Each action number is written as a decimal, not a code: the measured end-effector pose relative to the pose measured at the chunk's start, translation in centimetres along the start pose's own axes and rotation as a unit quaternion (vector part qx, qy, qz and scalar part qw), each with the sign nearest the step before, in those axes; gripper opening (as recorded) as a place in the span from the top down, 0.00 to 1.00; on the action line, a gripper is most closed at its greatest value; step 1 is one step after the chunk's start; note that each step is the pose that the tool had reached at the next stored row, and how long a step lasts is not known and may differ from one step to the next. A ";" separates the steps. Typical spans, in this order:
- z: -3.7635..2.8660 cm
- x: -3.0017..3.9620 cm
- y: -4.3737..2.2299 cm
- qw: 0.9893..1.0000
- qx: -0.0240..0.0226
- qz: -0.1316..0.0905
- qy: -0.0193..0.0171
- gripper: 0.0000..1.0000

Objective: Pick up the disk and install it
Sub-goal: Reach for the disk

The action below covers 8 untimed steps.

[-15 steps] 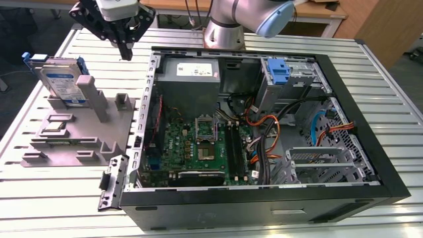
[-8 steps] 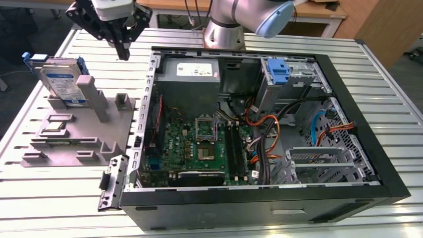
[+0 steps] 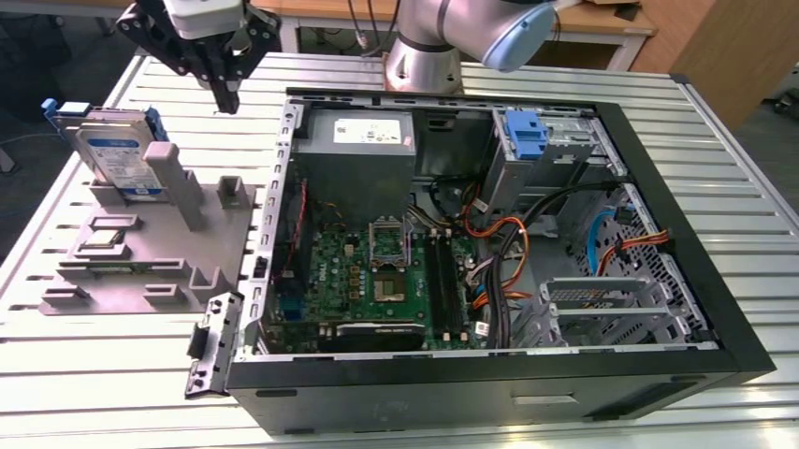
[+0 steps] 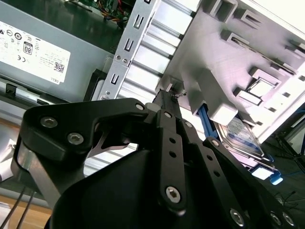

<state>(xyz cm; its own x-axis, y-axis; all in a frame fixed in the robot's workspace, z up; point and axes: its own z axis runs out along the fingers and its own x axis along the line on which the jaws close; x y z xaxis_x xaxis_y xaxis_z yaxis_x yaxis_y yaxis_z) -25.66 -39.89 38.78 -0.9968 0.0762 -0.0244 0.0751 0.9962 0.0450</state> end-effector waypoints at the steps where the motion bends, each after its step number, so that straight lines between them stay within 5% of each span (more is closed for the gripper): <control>1: 0.00 0.06 0.00 1.000 0.000 0.000 0.000 0.90; 8: -0.01 0.50 -0.04 1.000 0.000 0.000 0.000 0.90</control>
<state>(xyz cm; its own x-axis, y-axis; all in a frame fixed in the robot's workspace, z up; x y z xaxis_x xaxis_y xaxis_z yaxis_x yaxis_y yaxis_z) -26.16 -39.89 38.78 -0.9968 0.0762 -0.0244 0.0751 0.9962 0.0451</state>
